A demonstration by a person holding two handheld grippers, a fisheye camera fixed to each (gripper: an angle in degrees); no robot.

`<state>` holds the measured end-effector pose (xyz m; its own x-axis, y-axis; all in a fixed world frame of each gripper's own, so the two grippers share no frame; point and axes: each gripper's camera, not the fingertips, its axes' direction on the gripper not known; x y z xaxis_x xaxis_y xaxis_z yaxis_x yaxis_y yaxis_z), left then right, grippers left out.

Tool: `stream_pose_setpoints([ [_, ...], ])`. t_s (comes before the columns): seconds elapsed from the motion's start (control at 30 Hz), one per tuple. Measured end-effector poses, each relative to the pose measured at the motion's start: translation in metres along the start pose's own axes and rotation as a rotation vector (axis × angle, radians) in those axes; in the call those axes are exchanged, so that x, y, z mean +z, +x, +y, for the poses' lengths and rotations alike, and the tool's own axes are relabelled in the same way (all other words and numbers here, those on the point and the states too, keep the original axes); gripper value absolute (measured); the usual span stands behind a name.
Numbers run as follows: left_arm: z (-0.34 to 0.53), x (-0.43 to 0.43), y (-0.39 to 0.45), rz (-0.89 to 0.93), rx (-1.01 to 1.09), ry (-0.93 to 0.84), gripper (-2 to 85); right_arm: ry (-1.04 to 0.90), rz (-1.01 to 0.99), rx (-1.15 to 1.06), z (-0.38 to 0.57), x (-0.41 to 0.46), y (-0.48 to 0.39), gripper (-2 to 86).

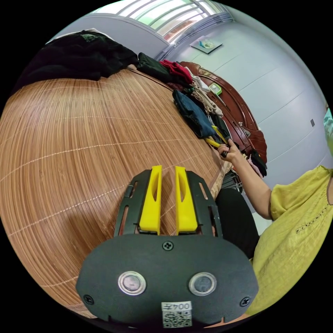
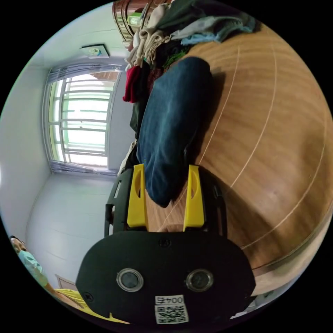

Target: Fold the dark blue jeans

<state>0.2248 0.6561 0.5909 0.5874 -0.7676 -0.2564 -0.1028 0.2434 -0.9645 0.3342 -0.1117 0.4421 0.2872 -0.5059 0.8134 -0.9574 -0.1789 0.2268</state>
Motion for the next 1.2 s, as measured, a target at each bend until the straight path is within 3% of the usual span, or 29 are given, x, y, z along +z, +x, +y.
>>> stream_pose_setpoints([
  [0.1, 0.001, 0.006, -0.005, 0.002, 0.001, -0.002, 6.2, -0.041, -0.020, 0.012, 0.005, 0.024, -0.003, 15.2],
  [0.33, 0.002, 0.015, -0.020, 0.018, -0.008, -0.004, 4.2, 0.077, 0.039, 0.129, -0.021, 0.039, 0.001, 7.1],
  [0.63, -0.005, 0.023, -0.033, 0.017, -0.016, -0.010, 2.1, 0.208, 0.079, 0.169, -0.120, 0.064, 0.000, 6.6],
  [0.8, -0.013, 0.025, -0.037, 0.015, -0.018, -0.019, 1.2, 0.061, -0.013, 0.172, -0.163, 0.094, 0.006, 8.3],
  [0.93, -0.020, 0.022, -0.040, 0.022, -0.024, -0.015, 0.7, 0.062, 0.067, 0.011, -0.109, 0.081, -0.009, 6.9],
  [1.07, -0.029, 0.017, -0.038, 0.023, -0.022, -0.010, 0.6, -0.124, 0.011, -0.239, 0.007, 0.080, -0.026, 5.0],
  [1.2, -0.039, 0.010, -0.034, 0.022, -0.024, -0.008, 0.6, -0.307, 0.025, -0.305, 0.127, 0.083, -0.032, 2.9],
])
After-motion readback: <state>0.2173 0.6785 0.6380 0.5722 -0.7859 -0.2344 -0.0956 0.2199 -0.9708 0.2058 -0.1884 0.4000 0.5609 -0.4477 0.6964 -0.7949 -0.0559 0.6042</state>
